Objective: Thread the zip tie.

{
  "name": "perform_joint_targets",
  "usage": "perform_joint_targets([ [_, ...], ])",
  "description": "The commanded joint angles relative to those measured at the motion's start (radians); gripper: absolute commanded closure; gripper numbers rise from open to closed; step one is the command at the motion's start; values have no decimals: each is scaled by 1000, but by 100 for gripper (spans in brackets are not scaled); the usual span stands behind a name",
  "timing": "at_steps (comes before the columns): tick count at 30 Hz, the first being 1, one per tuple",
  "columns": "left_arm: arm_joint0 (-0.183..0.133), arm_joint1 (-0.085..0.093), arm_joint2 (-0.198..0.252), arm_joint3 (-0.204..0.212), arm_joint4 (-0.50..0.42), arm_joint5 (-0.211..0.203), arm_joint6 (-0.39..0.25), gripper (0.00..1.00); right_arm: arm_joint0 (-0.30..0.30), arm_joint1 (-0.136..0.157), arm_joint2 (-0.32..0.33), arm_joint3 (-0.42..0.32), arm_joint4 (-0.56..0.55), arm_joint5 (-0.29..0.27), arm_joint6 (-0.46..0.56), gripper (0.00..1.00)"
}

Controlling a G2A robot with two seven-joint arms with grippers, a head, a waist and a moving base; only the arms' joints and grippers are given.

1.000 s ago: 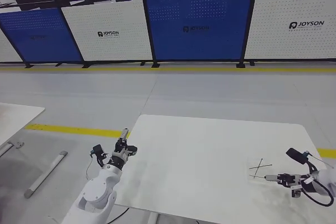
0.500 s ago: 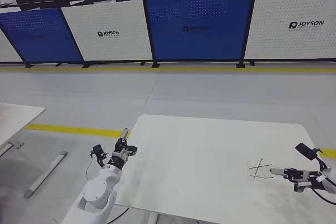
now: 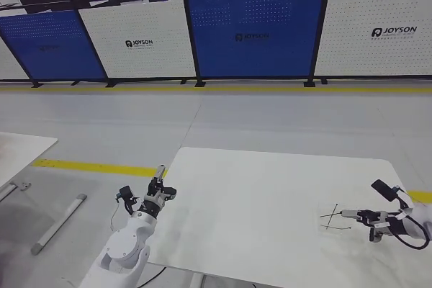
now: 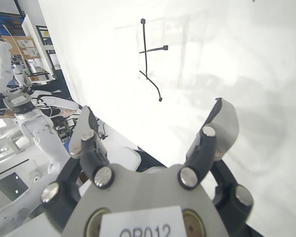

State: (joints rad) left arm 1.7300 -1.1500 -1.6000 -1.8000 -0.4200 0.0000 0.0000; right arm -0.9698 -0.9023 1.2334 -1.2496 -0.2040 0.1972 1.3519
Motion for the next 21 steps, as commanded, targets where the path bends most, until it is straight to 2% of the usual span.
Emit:
perform_joint_targets([
  [1,0,0,0,0,0,0,0,0,0,0,0,0,0,0,0,0],
  [8,0,0,0,0,0,0,0,0,15,-3,-30,-20,2,-20,38,0],
  [12,0,0,0,0,0,0,0,0,37,-8,-70,-8,-8,14,38,0],
  [21,0,0,0,0,0,0,0,0,37,-8,-70,-8,-8,14,38,0],
])
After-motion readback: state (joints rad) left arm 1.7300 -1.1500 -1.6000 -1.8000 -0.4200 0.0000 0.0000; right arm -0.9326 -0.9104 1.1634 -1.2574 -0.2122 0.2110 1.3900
